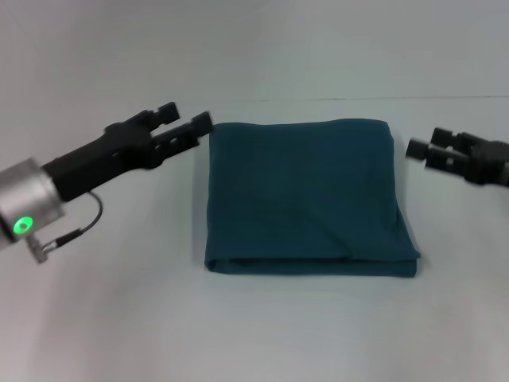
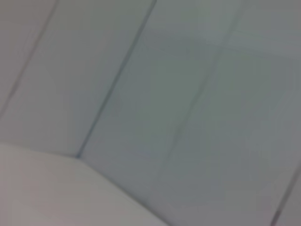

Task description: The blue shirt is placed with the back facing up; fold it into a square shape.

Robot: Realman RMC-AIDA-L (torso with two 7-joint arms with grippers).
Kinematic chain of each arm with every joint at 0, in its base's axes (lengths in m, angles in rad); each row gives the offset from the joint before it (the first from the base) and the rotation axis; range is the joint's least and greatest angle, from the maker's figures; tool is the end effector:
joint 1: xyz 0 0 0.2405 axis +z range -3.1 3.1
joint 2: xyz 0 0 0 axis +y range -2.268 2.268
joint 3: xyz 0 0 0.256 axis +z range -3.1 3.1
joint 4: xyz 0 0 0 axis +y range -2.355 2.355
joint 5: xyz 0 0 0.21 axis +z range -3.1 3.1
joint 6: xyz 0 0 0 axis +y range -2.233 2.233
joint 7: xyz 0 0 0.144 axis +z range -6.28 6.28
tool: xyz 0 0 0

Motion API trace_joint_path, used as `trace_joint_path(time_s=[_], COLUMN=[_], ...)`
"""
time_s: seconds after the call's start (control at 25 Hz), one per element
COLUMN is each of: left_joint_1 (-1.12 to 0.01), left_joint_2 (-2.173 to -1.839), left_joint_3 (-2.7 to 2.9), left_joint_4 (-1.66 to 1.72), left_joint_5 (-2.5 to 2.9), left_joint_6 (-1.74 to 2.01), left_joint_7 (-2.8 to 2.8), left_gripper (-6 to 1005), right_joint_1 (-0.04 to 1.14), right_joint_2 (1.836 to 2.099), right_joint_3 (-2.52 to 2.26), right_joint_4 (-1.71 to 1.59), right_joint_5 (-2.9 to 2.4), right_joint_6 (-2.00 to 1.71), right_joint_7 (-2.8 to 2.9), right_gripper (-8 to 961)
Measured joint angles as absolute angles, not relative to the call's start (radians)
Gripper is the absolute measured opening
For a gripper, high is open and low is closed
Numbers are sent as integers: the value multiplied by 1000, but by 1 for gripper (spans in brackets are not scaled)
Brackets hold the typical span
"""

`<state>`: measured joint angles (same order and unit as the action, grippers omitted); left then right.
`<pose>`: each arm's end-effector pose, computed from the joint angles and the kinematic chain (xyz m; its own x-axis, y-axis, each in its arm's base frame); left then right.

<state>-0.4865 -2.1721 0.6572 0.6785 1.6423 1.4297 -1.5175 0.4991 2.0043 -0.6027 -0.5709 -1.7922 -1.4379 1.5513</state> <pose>-0.2409 0.3492 0.0082 0.4568 0.3417 0.8213 0.6981 -0.7100 -0.0928 0.2902 0.3517 0.0461 0.5404 -0.4366 -0.7193 -0.7378 -0.6568 -0.1556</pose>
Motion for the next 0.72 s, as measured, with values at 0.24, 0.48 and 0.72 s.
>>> trace_joint_path(time_s=[0.24,0.48,0.72], left_joint_1=[-412,-379,-394], left_joint_2=[-2172,-2172,-2168], left_joint_3=[632,631,634], left_joint_4=[677,692,705], left_joint_5=[1654,1720,1887], left_joint_6=[1620,1747,1748], left_joint_7=[-1399,-1321,-1338], left_gripper=[910,911,905], right_joint_1=[477,483,501], right_joint_2=[2018,2009,2010], right_joint_3=[-605,-608,-610], right_joint_4=[-572,-583,-585], right_joint_5=[-1801,-1897,-2003], right_joint_6=[-1587,-1705,-1721], right_joint_7=[1377,1359,1361], right_gripper=[927,924,920])
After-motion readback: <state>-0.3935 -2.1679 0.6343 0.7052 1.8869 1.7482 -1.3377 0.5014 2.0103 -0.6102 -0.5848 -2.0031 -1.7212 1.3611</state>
